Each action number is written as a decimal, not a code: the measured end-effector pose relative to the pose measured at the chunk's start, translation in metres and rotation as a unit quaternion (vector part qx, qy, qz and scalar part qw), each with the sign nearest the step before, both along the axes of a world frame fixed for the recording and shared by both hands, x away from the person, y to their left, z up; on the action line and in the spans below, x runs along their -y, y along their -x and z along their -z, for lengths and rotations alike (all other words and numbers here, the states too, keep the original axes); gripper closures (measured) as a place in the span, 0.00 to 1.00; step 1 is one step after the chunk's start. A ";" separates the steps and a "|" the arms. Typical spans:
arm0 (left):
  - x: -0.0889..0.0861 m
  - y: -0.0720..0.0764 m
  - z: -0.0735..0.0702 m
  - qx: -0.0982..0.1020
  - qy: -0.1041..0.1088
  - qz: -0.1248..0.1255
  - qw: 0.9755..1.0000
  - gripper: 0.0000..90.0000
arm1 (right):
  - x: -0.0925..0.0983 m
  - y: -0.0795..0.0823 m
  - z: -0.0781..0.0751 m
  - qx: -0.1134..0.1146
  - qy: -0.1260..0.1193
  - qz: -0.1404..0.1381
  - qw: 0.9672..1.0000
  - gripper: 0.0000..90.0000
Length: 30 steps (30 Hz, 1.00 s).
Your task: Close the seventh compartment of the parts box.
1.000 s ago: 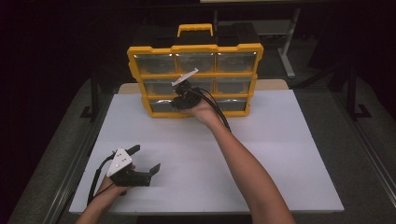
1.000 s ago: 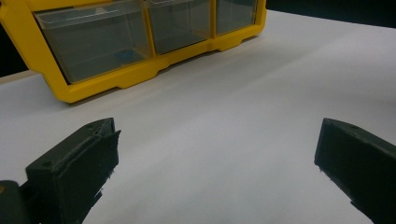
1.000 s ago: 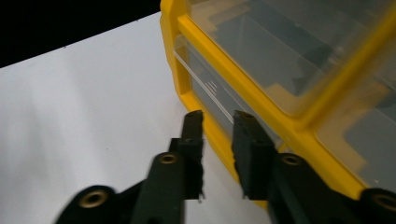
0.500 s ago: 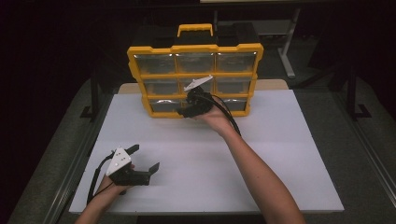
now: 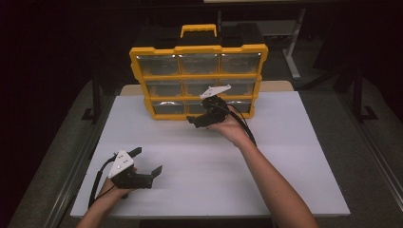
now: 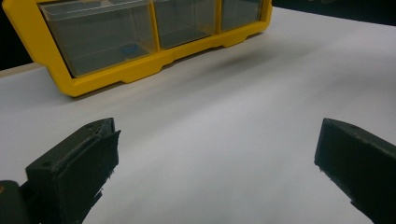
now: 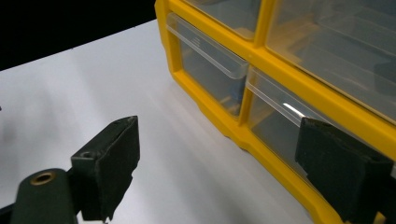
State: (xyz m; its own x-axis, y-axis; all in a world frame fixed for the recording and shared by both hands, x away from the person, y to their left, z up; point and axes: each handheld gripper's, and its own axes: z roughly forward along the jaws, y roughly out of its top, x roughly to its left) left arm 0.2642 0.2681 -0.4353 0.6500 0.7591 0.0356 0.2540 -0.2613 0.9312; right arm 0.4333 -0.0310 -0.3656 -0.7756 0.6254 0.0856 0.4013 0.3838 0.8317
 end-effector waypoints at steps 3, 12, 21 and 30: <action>0.000 0.000 0.000 0.000 0.002 0.000 1.000 0.00 | 0.007 0.003 0.002 0.009 -0.003 0.003 1.000 0.12; 0.000 0.000 0.000 -0.004 -0.004 0.002 1.000 0.00 | 0.028 0.012 0.011 0.011 -0.009 0.011 1.000 0.02; 0.002 0.001 0.000 -0.004 0.002 0.003 1.000 0.00 | 0.045 0.027 0.016 0.020 -0.017 0.008 1.000 0.00; 0.002 0.001 0.000 -0.006 0.003 0.001 1.000 0.00 | 0.064 0.043 0.020 0.035 -0.031 0.014 0.999 0.00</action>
